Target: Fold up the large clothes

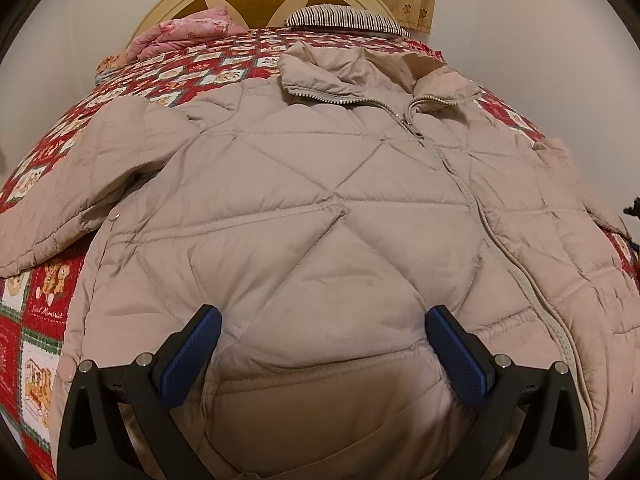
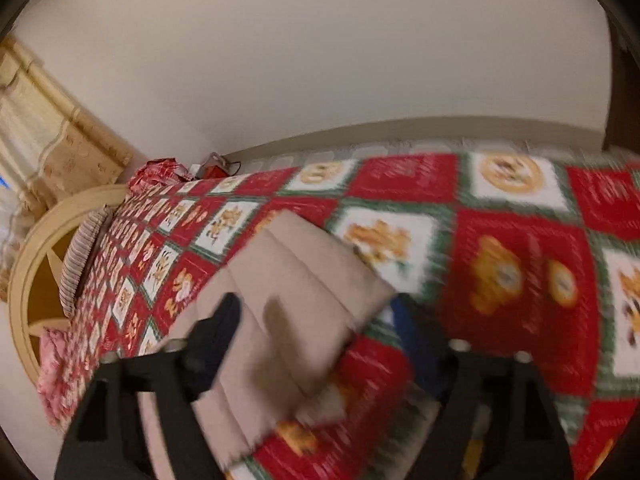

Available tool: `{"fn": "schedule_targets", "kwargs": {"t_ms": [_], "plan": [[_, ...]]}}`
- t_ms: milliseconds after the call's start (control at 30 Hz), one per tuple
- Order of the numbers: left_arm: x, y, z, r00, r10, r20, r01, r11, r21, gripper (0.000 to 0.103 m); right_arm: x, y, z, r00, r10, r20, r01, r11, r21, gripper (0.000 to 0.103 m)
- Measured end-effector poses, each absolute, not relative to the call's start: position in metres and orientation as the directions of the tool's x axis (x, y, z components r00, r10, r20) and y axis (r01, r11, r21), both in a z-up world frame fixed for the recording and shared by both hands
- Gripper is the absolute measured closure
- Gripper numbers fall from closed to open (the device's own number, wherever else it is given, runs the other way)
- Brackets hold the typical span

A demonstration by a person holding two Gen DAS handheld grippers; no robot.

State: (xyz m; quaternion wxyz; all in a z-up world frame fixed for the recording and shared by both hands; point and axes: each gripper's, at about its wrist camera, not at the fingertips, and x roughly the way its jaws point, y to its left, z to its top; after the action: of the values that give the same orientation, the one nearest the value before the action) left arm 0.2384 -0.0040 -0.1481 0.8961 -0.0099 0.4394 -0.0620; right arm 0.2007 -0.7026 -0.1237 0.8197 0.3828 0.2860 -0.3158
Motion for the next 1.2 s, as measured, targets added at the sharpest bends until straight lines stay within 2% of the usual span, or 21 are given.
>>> {"fn": "schedule_targets", "kwargs": {"t_ms": [33,67,100,233,433,633,733,867,967,1067,1200], "plan": [[0.239,-0.004,-0.148,0.606,-0.117,-0.787,0.102,0.992,-0.070,0.001,0.208,-0.702,-0.123,0.622,-0.296,-0.725,0.737,0.533,0.415,0.030],[0.239,-0.004,-0.148,0.606,-0.114,-0.788,0.101,0.993,-0.066,0.001,0.213,-0.703,-0.126,0.607,-0.289,-0.741,0.736,0.557,0.386,0.069],[0.240,-0.005,-0.149,0.606,-0.111,-0.788,0.100,0.993,-0.063,0.001,0.216,-0.704,-0.131,0.616,-0.251,-0.747,0.719,0.566,0.403,0.083],[0.240,-0.005,-0.148,0.605,-0.110,-0.788,0.100,0.993,-0.062,0.001,0.211,-0.691,-0.119,0.626,-0.288,-0.725,0.709,0.596,0.376,0.087],[0.240,-0.005,-0.148,0.605,-0.112,-0.788,0.100,0.993,-0.064,0.001,0.198,-0.628,-0.039,0.759,-0.308,-0.574,0.567,0.745,0.351,0.088],[0.238,-0.004,-0.140,0.606,-0.105,-0.789,0.103,0.993,-0.054,0.001,0.204,-0.508,0.045,0.878,-0.156,-0.453,0.321,0.894,0.314,0.088],[0.226,0.004,-0.119,0.652,-0.110,-0.750,0.106,0.993,-0.053,0.001,0.206,-0.424,0.071,0.910,-0.042,-0.413,0.162,0.952,0.259,0.088],[0.216,0.021,-0.096,0.695,-0.111,-0.711,0.107,0.993,-0.051,0.001,0.211,-0.340,0.073,0.899,0.137,-0.416,-0.027,0.965,0.261,0.088],[0.211,0.044,-0.084,0.708,-0.118,-0.696,0.075,0.993,-0.092,0.001,0.227,-0.271,0.052,0.847,0.284,-0.449,-0.162,0.943,0.290,0.088],[0.208,0.067,-0.078,0.716,-0.129,-0.686,0.040,0.989,-0.144,0.001,0.240,-0.223,0.017,0.790,0.357,-0.498,-0.236,0.927,0.290,0.088],[0.205,0.089,-0.077,0.727,-0.105,-0.679,0.005,0.989,-0.148,0.001,0.254,-0.183,-0.036,0.707,0.415,-0.573,-0.255,0.905,0.341,0.088]]}}
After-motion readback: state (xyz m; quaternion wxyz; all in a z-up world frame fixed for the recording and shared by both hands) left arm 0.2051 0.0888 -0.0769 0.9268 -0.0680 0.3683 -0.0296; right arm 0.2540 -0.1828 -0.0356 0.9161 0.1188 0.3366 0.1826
